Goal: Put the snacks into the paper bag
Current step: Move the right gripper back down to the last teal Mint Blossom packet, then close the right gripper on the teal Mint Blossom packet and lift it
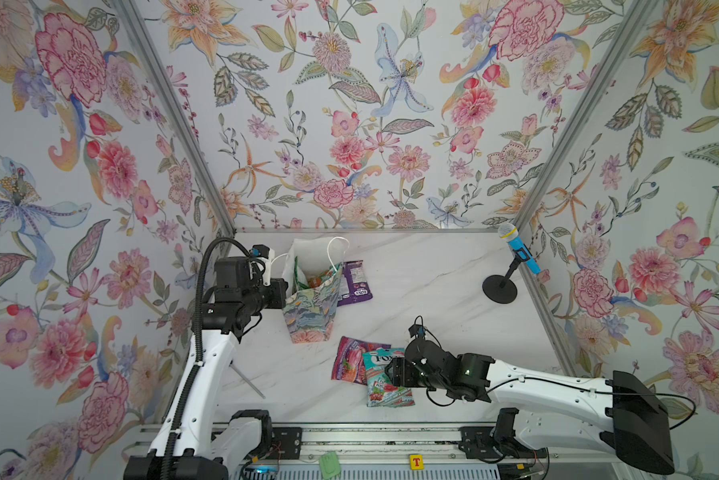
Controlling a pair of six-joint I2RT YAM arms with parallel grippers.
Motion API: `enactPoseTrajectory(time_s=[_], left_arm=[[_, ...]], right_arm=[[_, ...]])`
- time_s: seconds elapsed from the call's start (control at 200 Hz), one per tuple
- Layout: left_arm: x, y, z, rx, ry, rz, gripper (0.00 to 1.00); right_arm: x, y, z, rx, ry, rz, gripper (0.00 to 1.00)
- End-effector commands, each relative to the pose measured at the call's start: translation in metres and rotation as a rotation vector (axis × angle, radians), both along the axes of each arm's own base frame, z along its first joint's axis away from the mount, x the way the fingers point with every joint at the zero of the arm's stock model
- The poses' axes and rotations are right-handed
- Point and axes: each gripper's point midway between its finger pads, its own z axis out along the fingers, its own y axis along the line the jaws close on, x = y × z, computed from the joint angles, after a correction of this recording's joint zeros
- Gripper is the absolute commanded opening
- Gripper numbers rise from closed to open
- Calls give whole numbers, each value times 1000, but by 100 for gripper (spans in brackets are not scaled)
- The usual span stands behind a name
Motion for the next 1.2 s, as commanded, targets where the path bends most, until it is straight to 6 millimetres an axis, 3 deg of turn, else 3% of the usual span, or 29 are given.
enactPoseTrajectory(time_s=[0.0,0.16,0.38,0.861,0.996,1.191], left_arm=[[-6,5,-11,10,37,16,8],[-4,3,-12,1,41,7,8],[-6,4,-10,12,39,11,8],[-5,6,-10,17,45,16,8],[-6,7,-10,21,43,18,8],[-4,6,-14,15,50,16,8]], right_arm=[[-5,-3,-17,1,38,-82,79],[-5,0,-32,-25,46,-88,78],[14,-1,-43,-47,32,-103,78],[84,6,-26,21,-51,-87,76],[85,-7,-20,66,-47,-105,76],[62,-24,-27,98,-7,-94,76]])
